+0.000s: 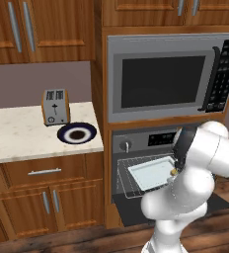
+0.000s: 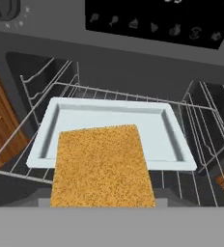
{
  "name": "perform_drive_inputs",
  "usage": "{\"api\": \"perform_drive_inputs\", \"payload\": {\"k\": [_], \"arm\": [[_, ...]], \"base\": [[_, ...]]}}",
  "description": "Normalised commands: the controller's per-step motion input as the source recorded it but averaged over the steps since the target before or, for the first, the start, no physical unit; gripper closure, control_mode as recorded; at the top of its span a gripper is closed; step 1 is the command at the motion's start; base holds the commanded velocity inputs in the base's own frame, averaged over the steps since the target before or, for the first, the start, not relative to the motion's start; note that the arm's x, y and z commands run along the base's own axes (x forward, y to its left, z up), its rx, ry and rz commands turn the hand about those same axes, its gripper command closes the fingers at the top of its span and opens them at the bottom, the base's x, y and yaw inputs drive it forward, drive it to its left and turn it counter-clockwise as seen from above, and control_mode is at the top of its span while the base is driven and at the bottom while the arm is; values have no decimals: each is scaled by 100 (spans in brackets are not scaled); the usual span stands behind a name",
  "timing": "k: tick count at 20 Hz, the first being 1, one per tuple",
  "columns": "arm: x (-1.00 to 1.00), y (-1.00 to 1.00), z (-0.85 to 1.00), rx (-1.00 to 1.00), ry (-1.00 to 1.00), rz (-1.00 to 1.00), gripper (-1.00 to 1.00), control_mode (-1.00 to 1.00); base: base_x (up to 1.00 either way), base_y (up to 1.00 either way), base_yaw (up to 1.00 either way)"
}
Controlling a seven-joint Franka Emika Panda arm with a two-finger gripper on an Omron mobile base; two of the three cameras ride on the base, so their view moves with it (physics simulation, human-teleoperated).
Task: Take the baked cake out of the oven and place it on the plate for cooling. Then close the oven door.
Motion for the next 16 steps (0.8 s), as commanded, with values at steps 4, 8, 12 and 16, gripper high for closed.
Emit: {"api": "perform_drive_inputs", "payload": {"k": [4, 8, 12, 16], "arm": [[-57, -1, 69, 0, 0, 0, 100, -100], [-44, 0, 81, 0, 3, -1, 100, -100], [-36, 0, 81, 0, 7, -1, 100, -100], [-48, 0, 68, 0, 7, 0, 100, -100]], "base": [[0, 0, 0], [0, 0, 0], [0, 0, 0], [0, 0, 0]]}}
